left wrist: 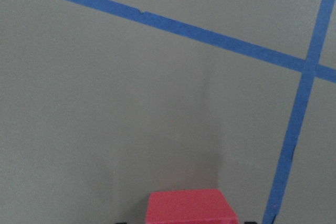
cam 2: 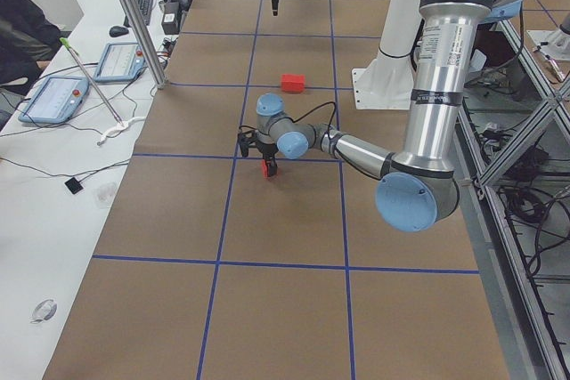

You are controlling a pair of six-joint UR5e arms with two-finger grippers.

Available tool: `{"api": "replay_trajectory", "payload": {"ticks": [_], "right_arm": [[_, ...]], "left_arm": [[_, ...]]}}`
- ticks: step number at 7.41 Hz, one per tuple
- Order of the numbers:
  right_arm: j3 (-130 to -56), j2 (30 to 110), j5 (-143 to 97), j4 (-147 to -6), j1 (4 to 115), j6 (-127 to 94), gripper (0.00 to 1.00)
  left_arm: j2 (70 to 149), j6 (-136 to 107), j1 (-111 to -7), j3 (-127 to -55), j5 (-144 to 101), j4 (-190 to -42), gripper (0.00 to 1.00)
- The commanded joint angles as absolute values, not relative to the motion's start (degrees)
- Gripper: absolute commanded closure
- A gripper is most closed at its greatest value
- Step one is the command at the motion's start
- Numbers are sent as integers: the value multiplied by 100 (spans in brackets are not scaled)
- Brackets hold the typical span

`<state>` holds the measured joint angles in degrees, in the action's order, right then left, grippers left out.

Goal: Form red blocks into L shape at center
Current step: 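Lower the left gripper onto the remaining red cube and grasp it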

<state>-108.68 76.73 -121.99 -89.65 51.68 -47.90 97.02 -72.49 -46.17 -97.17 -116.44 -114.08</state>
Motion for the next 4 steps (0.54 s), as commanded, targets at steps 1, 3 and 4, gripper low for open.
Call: {"api": "replay_trajectory", "payload": {"ticks": [1, 3, 4], "right_arm": [[-10898, 7673, -12199, -8965, 5177, -4851, 1], [-10951, 7682, -12199, -8965, 5177, -4904, 1], [-10960, 7682, -12199, -8974, 5177, -4939, 1]], "left_arm": [[9712, -7286, -4623, -9712, -11637, -11408, 27], [9712, -7312, -4632, -9712, -11628, -11391, 73], [9721, -7304, -4641, -9738, -11628, -11382, 100]]}}
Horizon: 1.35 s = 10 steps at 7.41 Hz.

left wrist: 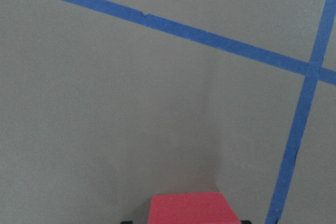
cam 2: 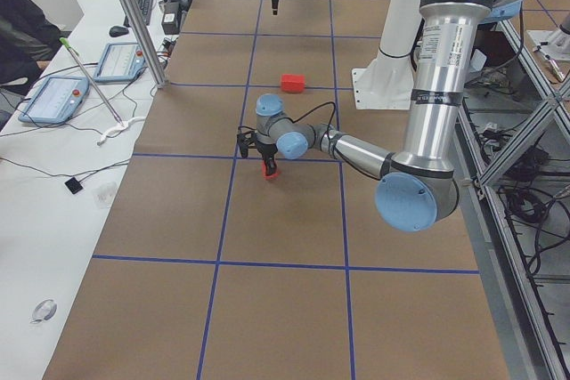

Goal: Form red blocks into L shape at center
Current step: 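Lift and carry the cube with the left gripper toward the pair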

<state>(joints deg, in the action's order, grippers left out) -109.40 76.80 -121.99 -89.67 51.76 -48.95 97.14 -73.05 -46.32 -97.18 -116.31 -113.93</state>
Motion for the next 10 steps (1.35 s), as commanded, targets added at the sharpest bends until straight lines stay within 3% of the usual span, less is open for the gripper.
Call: {"api": "replay_trajectory", "payload": {"ticks": [1, 5, 7, 10], "right_arm": [[-10969, 7682, -12199, -8965, 5177, -4939, 1], [-10951, 7690, -12199, -8965, 5168, -4939, 1], [-10942, 7734, -12199, -8965, 5177, -4931, 1], [-10890, 7761, -12199, -8965, 5186, -4878, 1]], "left_arm": [[9712, -7295, -4684, -9817, -11628, -11373, 100], [10043, -8702, -4869, -10652, -11506, -10392, 100], [11226, -10311, -4773, -10258, -11522, -9209, 100], [11751, -12365, -3695, -10292, -11137, -8790, 100]]}}
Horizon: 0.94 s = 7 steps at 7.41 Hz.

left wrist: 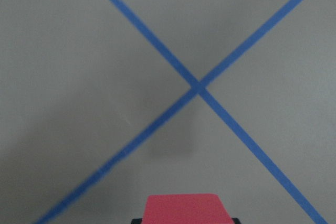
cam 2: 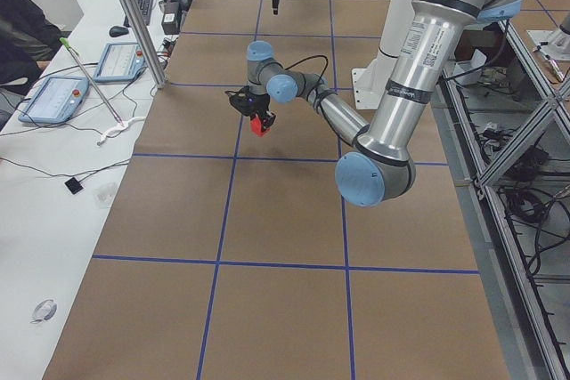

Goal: Form red blocks into L shape at center
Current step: 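Lift and carry the cube with the left gripper toward the pair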

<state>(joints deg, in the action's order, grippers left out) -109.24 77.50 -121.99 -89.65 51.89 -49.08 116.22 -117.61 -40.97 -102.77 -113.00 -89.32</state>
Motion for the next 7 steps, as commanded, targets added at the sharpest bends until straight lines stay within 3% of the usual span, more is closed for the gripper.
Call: {"api": "replay_trajectory", "payload": {"ticks": [1, 3, 7], "right_arm": [[-10881, 7769, -12199, -8965, 5186, -4895, 1], [-10881, 7796, -12208, -8965, 5194, -4887, 1], [-10942, 7875, -12199, -8965, 5212, -4939, 1]], "left_arm": [[11969, -12671, -3465, -10283, -10849, -8780, 100], [12820, -13766, -3209, -9671, -10846, -8719, 100], [13359, -14607, -3050, -8930, -10854, -8771, 100]]}}
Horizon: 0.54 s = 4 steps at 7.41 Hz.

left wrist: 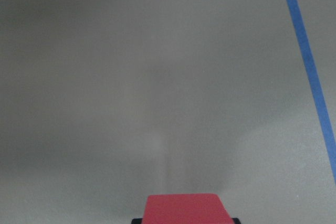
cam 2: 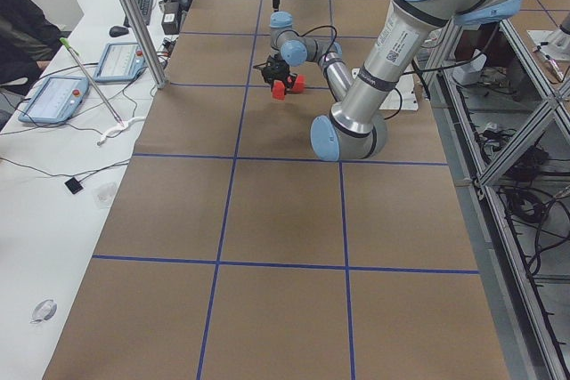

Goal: Form red blocks into L shape at center
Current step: 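Lift and carry the cube with the left gripper toward the pair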

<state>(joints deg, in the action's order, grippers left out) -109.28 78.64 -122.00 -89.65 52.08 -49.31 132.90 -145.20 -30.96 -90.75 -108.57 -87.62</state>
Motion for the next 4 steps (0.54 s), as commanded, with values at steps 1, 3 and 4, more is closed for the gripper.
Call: {"api": "replay_trajectory", "payload": {"ticks": [1, 3, 4], "right_arm": [[-10942, 7875, -12199, -8965, 5203, -4939, 1], [-10942, 7875, -12199, -8965, 5212, -4939, 1], [-10942, 7875, -12199, -8965, 5212, -4939, 1]], "left_arm": [[13368, -14790, -3041, -8877, -10863, -8798, 100], [13394, -15210, -3041, -8868, -10863, -8807, 100], [13421, -15423, -3041, -8868, -10881, -8807, 100]]}}
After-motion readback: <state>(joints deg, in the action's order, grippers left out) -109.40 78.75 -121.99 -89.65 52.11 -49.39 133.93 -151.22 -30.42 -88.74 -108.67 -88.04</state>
